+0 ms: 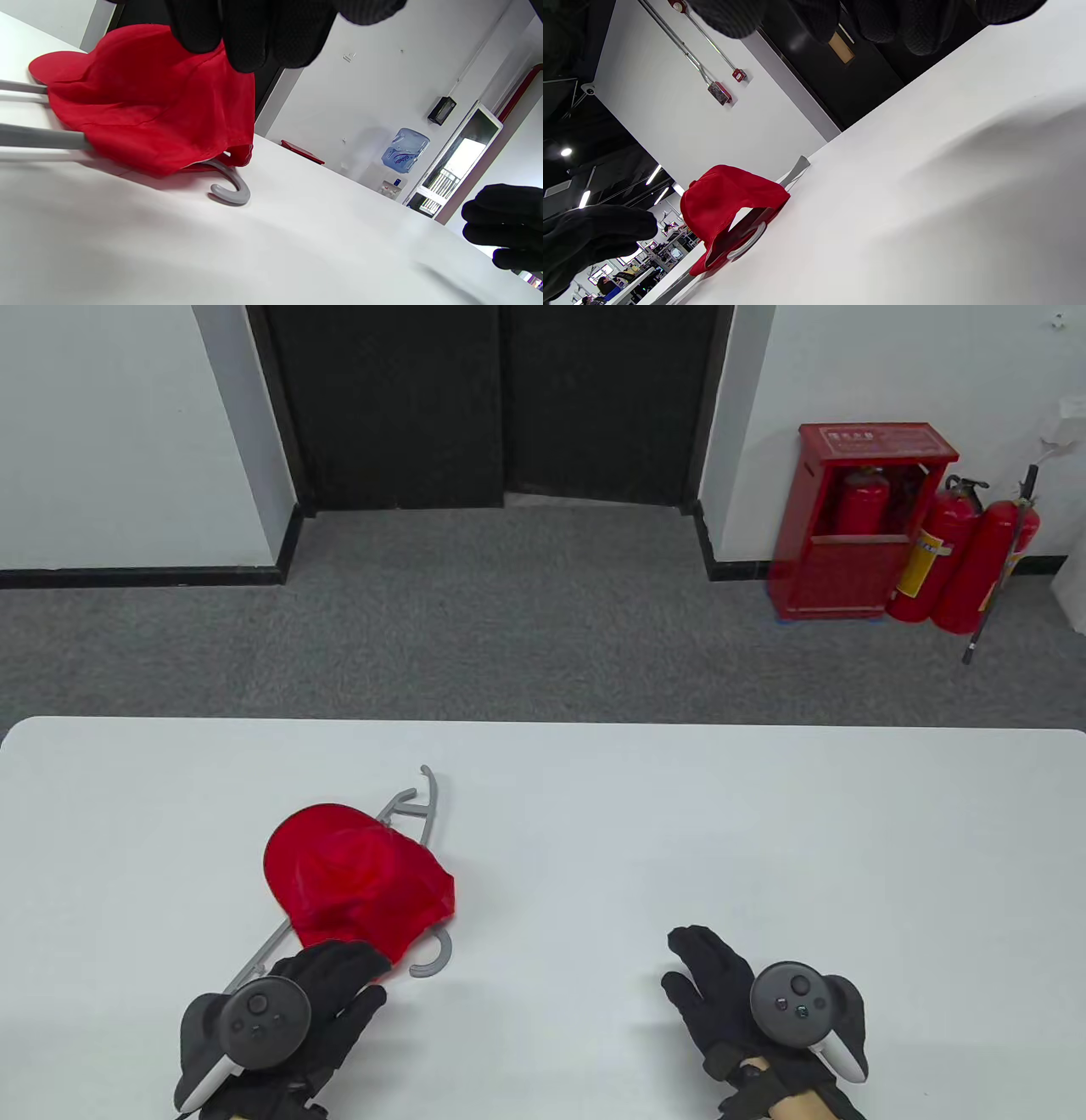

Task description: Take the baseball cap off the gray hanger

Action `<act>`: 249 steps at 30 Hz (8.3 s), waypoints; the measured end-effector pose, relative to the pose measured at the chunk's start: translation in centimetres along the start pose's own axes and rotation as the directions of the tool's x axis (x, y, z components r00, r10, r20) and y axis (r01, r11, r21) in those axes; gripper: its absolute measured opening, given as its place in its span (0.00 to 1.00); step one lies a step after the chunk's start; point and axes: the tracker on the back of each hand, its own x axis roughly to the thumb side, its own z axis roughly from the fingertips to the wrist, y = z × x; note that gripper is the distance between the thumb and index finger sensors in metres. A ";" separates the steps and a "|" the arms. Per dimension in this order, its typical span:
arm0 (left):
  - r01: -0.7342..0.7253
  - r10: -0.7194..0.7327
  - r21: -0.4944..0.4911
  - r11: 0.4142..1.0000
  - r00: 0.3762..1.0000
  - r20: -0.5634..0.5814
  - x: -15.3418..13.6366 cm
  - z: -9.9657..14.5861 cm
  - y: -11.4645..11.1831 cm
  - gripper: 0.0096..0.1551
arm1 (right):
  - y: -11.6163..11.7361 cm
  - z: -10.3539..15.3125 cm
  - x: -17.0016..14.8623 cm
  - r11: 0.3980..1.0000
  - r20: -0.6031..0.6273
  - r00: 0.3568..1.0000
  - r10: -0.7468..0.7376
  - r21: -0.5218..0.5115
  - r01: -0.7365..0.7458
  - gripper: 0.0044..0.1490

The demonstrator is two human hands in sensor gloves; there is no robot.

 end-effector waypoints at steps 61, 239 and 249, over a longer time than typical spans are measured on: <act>0.326 -0.343 -0.110 0.939 0.858 -0.382 -7.3 -1.2 -3.0 0.28 | -0.1 0.1 -0.3 0.996 0.006 0.998 -0.060 0.062 0.060 0.40; 0.225 -0.190 0.395 0.891 0.974 -0.127 -1.9 1.3 2.6 0.23 | 1.0 -1.1 0.2 0.931 -0.063 0.934 0.350 0.137 -0.340 0.31; 0.216 -0.194 0.147 0.965 0.969 -0.151 -2.8 -0.2 0.3 0.23 | -0.2 -0.2 1.3 0.976 0.003 0.977 0.212 0.045 -0.212 0.31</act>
